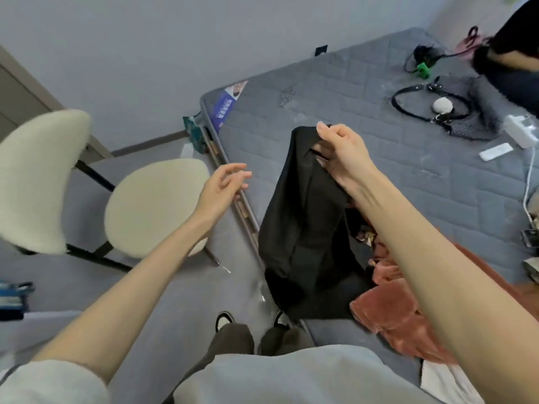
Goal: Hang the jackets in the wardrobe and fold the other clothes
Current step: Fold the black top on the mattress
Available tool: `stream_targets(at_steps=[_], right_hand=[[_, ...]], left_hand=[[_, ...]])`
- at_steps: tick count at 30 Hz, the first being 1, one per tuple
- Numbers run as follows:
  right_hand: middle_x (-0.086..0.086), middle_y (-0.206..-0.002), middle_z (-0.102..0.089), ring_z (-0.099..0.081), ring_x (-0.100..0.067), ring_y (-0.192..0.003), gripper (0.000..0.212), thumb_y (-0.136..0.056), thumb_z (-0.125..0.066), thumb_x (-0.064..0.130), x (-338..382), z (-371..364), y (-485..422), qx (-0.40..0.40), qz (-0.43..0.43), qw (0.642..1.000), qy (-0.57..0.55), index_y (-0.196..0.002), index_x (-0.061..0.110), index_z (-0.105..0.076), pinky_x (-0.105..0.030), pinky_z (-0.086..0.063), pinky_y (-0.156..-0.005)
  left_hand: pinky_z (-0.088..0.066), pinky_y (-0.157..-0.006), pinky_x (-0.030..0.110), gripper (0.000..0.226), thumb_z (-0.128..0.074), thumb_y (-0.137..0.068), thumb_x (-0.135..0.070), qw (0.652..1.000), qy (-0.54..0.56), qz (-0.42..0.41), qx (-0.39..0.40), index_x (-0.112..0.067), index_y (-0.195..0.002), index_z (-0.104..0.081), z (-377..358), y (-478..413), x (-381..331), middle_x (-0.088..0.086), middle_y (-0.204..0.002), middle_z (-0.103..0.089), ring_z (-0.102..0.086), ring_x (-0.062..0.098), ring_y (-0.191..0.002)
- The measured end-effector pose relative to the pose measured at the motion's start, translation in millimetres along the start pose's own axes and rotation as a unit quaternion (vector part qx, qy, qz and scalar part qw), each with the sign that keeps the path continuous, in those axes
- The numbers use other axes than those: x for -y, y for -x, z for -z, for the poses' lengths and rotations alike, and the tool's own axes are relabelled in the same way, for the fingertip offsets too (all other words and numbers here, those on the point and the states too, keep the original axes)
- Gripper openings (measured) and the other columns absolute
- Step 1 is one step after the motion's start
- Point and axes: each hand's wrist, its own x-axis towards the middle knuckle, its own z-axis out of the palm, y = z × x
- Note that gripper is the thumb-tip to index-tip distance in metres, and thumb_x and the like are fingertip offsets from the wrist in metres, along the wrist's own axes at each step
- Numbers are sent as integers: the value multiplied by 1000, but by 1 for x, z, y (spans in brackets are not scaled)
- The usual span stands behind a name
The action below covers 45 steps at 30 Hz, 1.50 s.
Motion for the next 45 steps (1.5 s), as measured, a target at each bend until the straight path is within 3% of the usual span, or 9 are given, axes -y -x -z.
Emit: stream_targets(at_steps=[9,12,15,22,25,29,34,41,45], right_hand=[[-9,-78,-73,-73,-16,-77,14,-97,-54,13,25,-84,-2,38,-40,982,-183,-84,7,-53,-35,-60,-74],[-7,-79,-74,-73,-16,-81,14,-98,-53,14,35,-99,1,67,-16,985,-158,-85,8,-53,-37,-59,-80],[-1,-79,-75,-71,-11,-82,10,-98,-52,19,44,-95,-4,36,10,985,-167,-91,12,-56,-36,-54,-91],[12,-136,-52,-48,-8,-125,41,-98,-41,5,-2,-57,-18,15,-41,997,56,-133,25,-48,-35,-25,-110],[5,-154,-31,-34,-6,-134,76,-86,-59,-5,-50,-60,-5,143,-89,945,281,-150,21,-28,-29,-28,-109],[7,-154,-26,-27,-9,-138,120,-63,-89,29,-102,-76,5,281,-104,835,461,-153,24,-10,-30,-24,-115],[-9,-119,-52,-45,-31,-118,65,-71,-80,35,-141,-104,-3,118,27,800,588,-119,16,-41,-50,-35,-104],[0,-112,-52,-54,-20,-107,64,-78,-77,23,-165,-104,-18,193,-68,815,542,-131,12,-44,-24,-39,-90],[3,-81,-53,-51,-17,-81,24,-82,-74,25,-174,-101,-13,223,-7,799,559,-77,17,-51,-27,-37,-74]], left_hand=[[-22,-112,23,125,-82,-58,-59,959,-162,-24,230,-45,-147,6,-10,13,-2,-22,-156,-8,-14,-1,-142],[-32,-102,18,103,-78,-70,-52,988,-113,-22,103,-35,-147,-13,-27,-9,-22,-13,-150,-30,-34,0,-131],[-42,-85,26,32,-50,-95,-15,990,-134,-15,-36,-11,-127,-48,-17,-35,-36,10,-122,-60,-56,24,-114],[-43,-79,30,32,-38,-88,-2,981,-173,-81,-25,-20,-109,-54,52,-58,-77,-2,-104,-62,-57,16,-96],[-46,-75,36,25,-40,-89,-5,987,-140,-53,-55,-23,-102,-50,72,-54,-84,-2,-94,-60,-57,19,-83],[-55,-72,51,28,-39,-86,-3,985,-168,-32,-20,-23,-99,-52,101,-35,-83,2,-87,-61,-58,24,-75],[-58,-49,41,49,-31,-74,6,973,-226,-52,-23,-24,-103,-57,134,-8,-75,4,-99,-64,-66,29,-75],[-50,-74,47,54,-33,-76,5,895,-422,-124,-79,-25,-116,-54,168,8,-53,9,-100,-66,-62,36,-83],[-48,-77,48,48,-33,-81,2,884,-445,-120,-84,-22,-118,-52,174,3,-46,12,-102,-65,-57,40,-91]])
